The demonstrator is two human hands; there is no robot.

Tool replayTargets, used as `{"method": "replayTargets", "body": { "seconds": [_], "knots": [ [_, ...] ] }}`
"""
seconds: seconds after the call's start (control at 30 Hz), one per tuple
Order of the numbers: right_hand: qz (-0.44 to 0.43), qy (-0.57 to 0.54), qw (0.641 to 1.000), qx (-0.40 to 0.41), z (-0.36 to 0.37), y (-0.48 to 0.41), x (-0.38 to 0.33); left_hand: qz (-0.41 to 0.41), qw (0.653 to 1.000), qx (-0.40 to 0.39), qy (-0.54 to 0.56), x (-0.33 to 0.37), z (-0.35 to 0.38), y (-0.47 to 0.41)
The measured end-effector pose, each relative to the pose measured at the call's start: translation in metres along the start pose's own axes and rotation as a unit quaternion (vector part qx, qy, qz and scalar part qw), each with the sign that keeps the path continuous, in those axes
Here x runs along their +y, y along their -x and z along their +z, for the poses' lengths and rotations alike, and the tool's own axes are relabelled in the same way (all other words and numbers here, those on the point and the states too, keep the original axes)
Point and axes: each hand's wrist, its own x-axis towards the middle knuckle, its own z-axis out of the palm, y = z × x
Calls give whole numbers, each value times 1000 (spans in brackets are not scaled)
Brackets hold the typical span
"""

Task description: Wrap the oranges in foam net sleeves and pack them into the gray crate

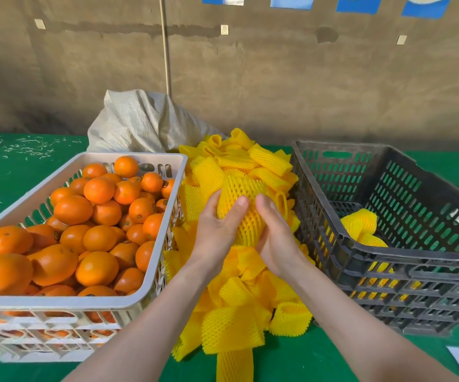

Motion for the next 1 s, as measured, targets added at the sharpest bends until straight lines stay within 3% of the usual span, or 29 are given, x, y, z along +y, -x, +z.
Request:
{"method": "replayTargets", "body": {
  "seconds": [0.07,0.17,0.23,0.33,0.4,0.5,0.6,0.67,0.7,0.77,0.8,0.83,0.9,1.0],
  "knots": [
    [-9,-17,1000,-7,3,3,-2,17,996,-16,-85,3,1,-3],
    [-34,64,997,32,0,10,-13,-19,987,-74,-145,2,-3,-10],
    [-51,137,988,51,-8,10,-26,-62,986,-99,-119,2,-1,-13],
    [-91,170,978,76,-24,5,-55,-126,989,-69,-22,-7,4,-20],
    [-132,166,969,125,-45,-6,-80,-149,985,-68,-51,-15,7,-21],
    [-148,238,939,200,-93,-24,-117,-176,977,-74,-95,-29,7,-19],
    [-94,352,897,250,-148,-38,-134,-187,973,-75,-116,-38,12,-22],
    [-3,498,836,230,-180,-45,-137,-184,972,-73,-129,-44,15,-26],
    [73,598,778,177,-193,-49,-135,-183,971,-75,-133,-47,16,-27],
    [249,746,617,17,-212,-55,-123,-183,970,-77,-139,-49,17,-29],
    [325,770,547,-48,-216,-56,-113,-182,970,-75,-139,-50,17,-30],
    [382,768,507,-90,-219,-57,-103,-181,971,-73,-138,-50,17,-31],
    [433,753,476,-135,-222,-60,-83,-179,972,-71,-136,-51,16,-32],
    [437,758,448,-185,-220,-61,-70,-179,972,-66,-135,-52,14,-32]
  ]
}}
